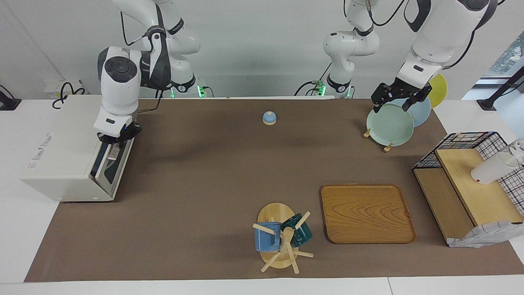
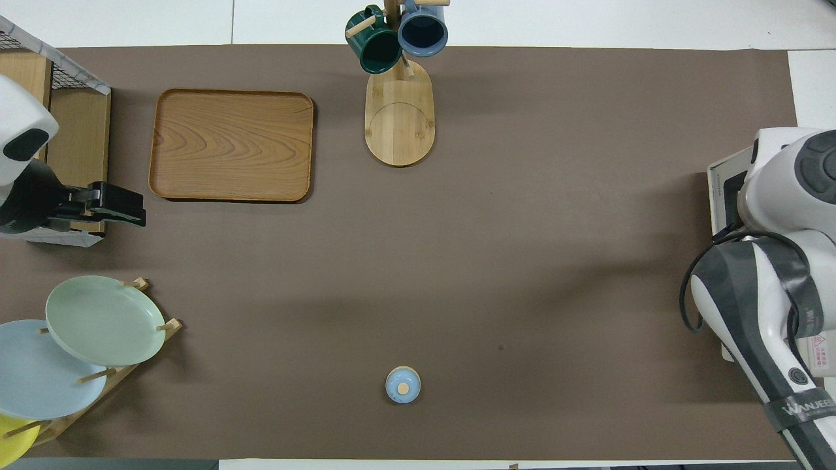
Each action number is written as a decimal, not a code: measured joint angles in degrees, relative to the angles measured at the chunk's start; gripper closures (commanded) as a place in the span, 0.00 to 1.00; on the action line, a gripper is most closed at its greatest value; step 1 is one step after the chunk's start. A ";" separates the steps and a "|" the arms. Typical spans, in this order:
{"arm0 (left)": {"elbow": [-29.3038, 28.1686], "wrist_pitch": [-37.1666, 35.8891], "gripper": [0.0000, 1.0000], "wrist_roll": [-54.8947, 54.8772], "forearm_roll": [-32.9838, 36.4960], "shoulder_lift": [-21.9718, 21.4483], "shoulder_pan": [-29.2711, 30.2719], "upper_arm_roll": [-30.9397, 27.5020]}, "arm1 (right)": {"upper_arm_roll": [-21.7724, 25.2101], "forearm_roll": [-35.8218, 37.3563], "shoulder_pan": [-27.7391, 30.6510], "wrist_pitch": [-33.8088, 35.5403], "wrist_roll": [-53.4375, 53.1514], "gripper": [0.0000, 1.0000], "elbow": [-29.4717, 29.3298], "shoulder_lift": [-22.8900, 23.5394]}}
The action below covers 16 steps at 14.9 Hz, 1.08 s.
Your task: Put eggplant into oven
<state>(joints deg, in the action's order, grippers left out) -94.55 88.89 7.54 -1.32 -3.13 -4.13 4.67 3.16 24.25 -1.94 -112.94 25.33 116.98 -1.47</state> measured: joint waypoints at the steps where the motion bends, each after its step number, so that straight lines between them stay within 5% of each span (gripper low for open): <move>1: 0.00 0.00 0.00 0.00 0.00 0.00 0.00 0.00 | 0.16 -2.23 0.68 0.49 1.47 1.00 -0.73 -0.01; 8: 0.00 0.00 0.00 0.00 0.00 0.00 0.00 0.00 | -1.48 -13.54 1.32 17.37 2.67 1.00 -20.42 2.04; 14: 0.00 0.00 0.00 0.00 0.00 0.00 0.00 0.00 | -2.13 -18.30 -3.88 26.39 -10.80 1.00 -27.21 4.28; 16: 0.00 0.00 0.00 0.00 0.00 0.00 0.00 0.00 | -2.29 -18.31 -6.48 29.00 -15.15 0.76 -28.96 4.27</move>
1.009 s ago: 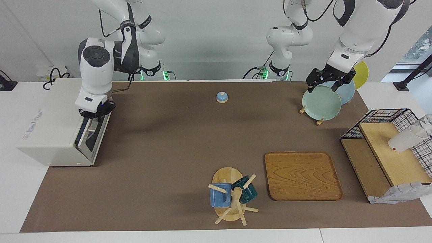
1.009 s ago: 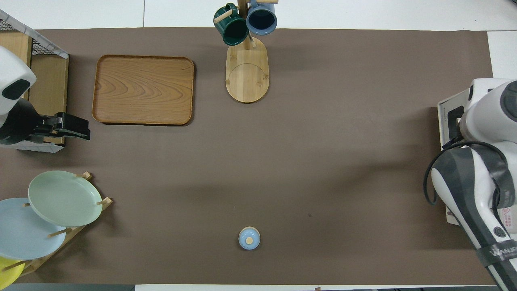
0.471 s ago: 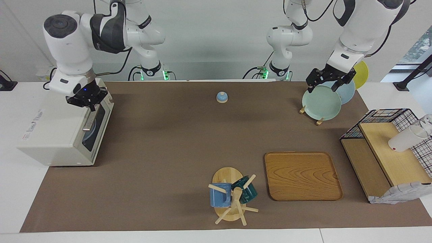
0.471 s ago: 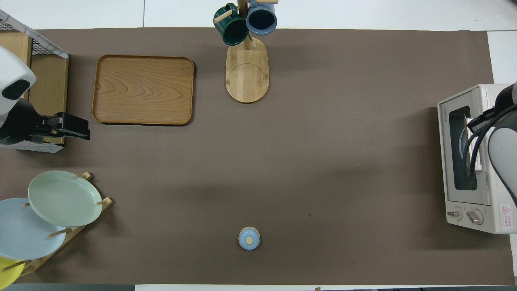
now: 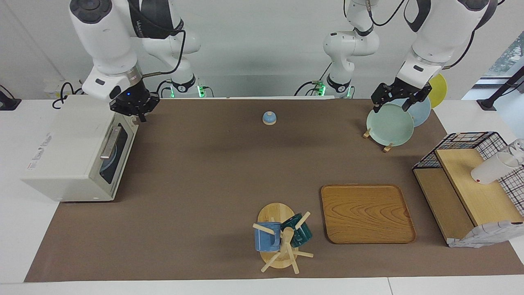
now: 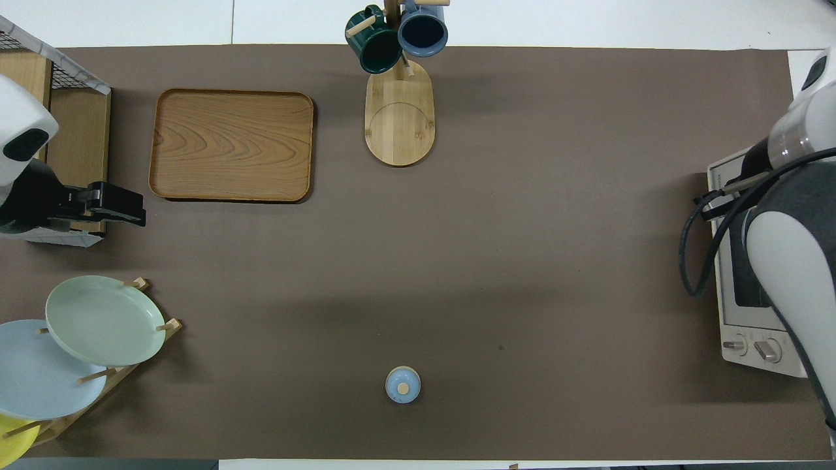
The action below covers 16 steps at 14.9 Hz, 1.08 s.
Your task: Put eggplant into oven
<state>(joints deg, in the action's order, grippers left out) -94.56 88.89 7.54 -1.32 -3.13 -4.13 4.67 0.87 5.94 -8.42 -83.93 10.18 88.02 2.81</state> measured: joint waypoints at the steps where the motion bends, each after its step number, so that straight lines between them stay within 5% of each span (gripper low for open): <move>1: 0.00 0.00 0.00 0.00 0.00 0.00 0.00 0.00 | -0.05 0.00 -0.35 0.53 -0.90 0.30 -0.26 0.02; 2: 0.00 0.00 0.00 0.00 0.00 0.00 0.00 0.00 | -0.03 -0.22 -0.18 0.60 -1.12 0.00 -0.25 0.13; 16: 0.00 -0.02 0.00 0.00 0.00 0.00 0.00 0.00 | 0.64 -1.44 1.77 -0.93 -1.12 0.00 -0.42 0.49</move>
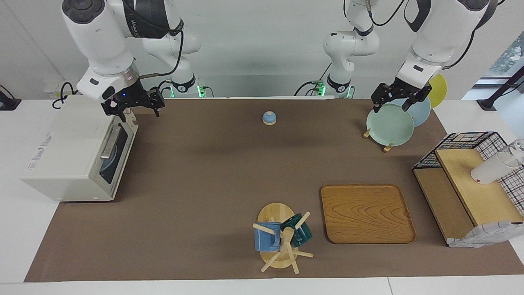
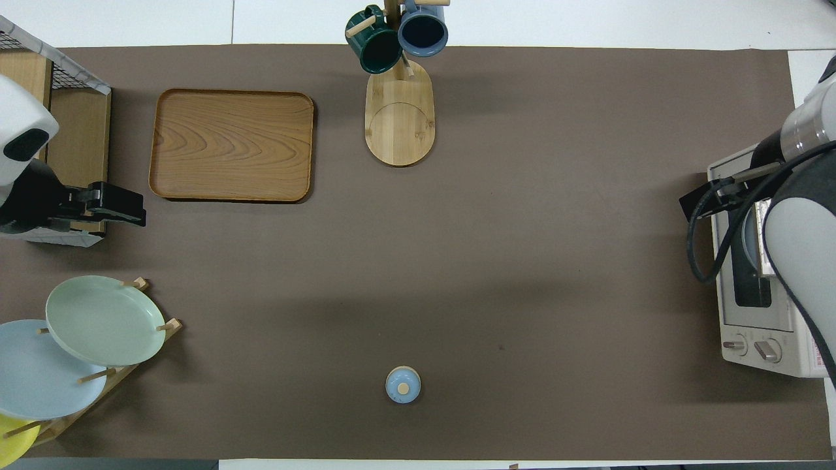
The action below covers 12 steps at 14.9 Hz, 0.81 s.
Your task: Put eggplant into oven
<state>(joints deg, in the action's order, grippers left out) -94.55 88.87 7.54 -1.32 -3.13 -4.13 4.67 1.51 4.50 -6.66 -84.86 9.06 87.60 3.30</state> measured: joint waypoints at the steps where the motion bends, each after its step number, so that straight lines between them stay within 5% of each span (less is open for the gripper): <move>1: 0.00 0.00 0.00 0.00 0.00 0.00 0.00 0.00 | 0.03 0.00 -0.03 0.00 0.00 0.00 0.00 -0.17; 12: 0.00 -0.03 0.00 0.00 0.00 0.00 0.00 0.00 | 1.59 0.00 -0.22 -0.69 0.00 0.00 2.64 -1.64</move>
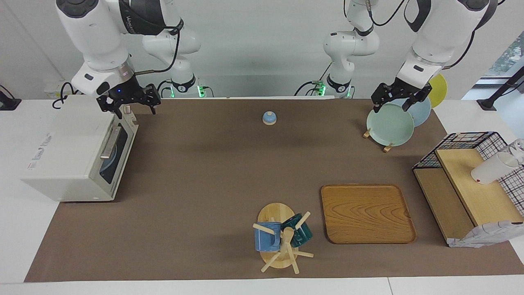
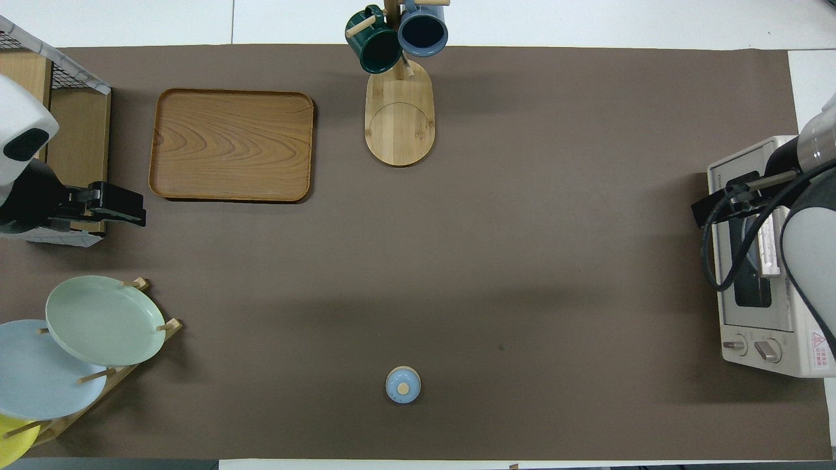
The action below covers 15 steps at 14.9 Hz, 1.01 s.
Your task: Put eggplant into oven
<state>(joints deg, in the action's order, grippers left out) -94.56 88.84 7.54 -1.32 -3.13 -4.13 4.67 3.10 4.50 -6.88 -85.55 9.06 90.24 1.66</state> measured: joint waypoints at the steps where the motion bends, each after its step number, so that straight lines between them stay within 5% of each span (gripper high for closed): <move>1: 0.00 0.00 0.00 0.00 0.00 0.00 0.00 0.00 | 0.00 0.00 0.00 -0.03 0.00 0.00 0.00 0.10; 15: 0.00 -0.04 0.00 0.00 0.00 0.00 0.00 0.00 | 0.37 -1.68 1.25 1.68 -3.37 0.00 -1.96 -0.54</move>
<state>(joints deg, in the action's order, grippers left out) -94.56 88.80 7.54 -1.32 -3.13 -4.12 4.67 3.47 2.82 -5.63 -83.87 5.69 88.28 1.12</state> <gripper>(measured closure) 0.000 0.000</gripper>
